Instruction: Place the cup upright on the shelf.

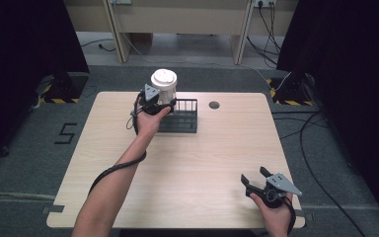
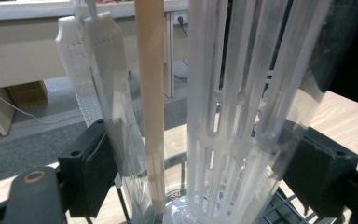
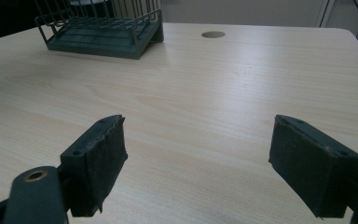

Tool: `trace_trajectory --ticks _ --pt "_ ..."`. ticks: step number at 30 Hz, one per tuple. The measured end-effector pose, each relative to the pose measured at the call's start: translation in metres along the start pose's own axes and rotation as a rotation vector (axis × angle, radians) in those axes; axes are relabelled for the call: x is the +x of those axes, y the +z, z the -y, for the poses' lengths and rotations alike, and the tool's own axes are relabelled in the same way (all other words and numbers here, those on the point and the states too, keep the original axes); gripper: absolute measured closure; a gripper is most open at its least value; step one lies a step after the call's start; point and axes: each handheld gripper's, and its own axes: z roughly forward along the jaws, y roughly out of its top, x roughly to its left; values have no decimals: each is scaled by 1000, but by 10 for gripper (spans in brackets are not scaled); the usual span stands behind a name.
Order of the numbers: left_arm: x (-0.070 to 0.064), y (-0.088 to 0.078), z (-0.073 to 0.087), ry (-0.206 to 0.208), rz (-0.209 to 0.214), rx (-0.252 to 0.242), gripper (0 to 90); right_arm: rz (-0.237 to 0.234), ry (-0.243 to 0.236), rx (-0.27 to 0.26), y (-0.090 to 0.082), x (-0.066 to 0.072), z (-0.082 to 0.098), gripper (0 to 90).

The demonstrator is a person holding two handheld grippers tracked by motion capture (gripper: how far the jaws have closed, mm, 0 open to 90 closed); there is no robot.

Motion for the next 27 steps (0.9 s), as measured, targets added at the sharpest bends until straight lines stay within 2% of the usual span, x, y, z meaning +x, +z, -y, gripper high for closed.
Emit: trace_trajectory --ticks 12,22,27 --pt "-8 14 19 -18 -1 60 176 -4 -1 0 0 0 0 190" --pt "-7 12 20 -14 15 75 169 -6 -12 5 1 0 0 191" --pt "-7 11 21 -11 9 70 157 -6 -17 6 1 1 0 191"
